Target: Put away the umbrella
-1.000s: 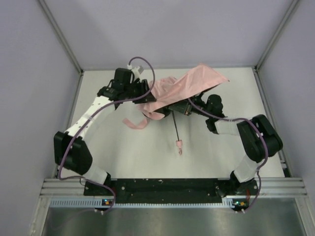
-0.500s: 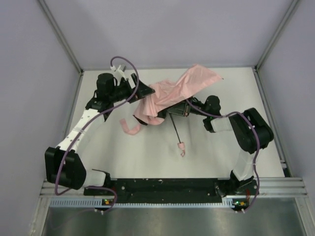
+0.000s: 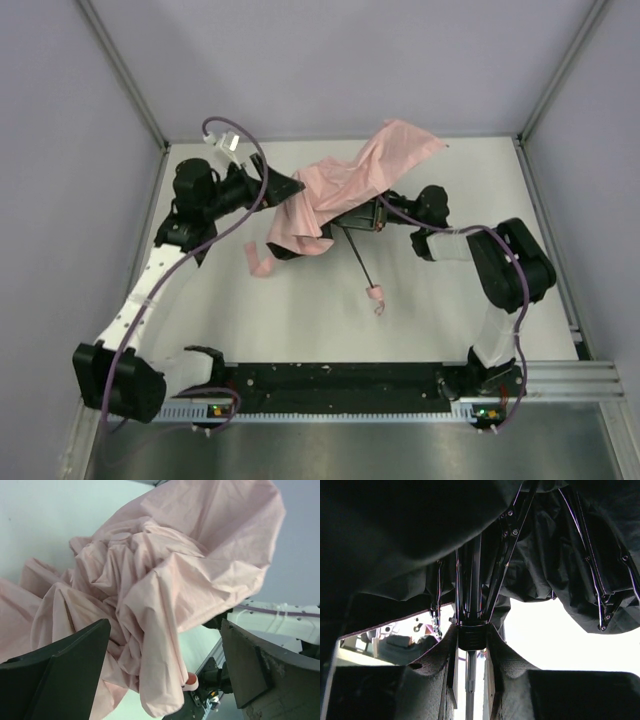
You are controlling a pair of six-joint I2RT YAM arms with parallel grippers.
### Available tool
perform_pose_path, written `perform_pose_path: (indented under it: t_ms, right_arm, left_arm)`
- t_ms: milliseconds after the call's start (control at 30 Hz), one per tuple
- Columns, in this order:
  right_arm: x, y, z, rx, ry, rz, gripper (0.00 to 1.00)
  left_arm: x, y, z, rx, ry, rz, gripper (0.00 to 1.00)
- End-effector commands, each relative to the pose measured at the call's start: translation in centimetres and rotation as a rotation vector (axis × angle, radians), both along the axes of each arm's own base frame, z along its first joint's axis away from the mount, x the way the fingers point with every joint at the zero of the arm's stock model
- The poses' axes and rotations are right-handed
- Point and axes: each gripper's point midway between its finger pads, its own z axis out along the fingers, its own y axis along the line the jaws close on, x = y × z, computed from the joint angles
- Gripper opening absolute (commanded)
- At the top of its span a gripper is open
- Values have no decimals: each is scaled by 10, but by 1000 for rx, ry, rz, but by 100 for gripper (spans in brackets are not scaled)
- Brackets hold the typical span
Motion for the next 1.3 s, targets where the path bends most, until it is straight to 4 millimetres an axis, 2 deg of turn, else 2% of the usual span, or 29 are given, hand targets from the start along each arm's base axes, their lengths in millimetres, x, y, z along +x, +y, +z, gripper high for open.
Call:
perform_pose_path:
  t_ms: [0,100,200,367,400,467,567,733,967,1067,1133,1267]
  right_arm:
    - [-33,-3,77,149,-388,83,0]
    - [-43,1,83,156,-403,121,0]
    - [-49,4,94,173,-421,135,0]
    - [-57,7,112,195,-447,159,0]
    - [-59,7,115,199,-454,161,0]
    - [-63,9,122,204,-463,173,0]
    - [-69,9,130,209,-476,189,0]
    - [-78,10,140,220,-490,212,0]
    - [-84,20,149,242,-485,230,0]
    - [-83,22,149,237,-480,233,0]
    - [-83,22,150,235,-480,233,0]
    - [-83,22,149,228,-475,234,0]
  left_arm:
    - [-21,4,31,-44,-203,-9,98]
    - [-26,-2,30,-99,-160,-41,98]
    - [-17,4,27,-55,-151,15,98]
    - [-4,11,38,-4,-187,66,98]
    - [-4,10,32,9,-158,62,98]
    - [-7,3,36,-21,-174,7,92]
    - [-12,-2,43,-105,-208,-9,98]
    - [-14,-10,65,-179,-268,-70,98]
    - [-8,-27,77,-270,-285,-185,98]
    - [-6,-32,76,-282,-261,-217,98]
    - [-9,-32,82,-306,-301,-228,92]
    - [-10,-36,91,-340,-321,-270,62]
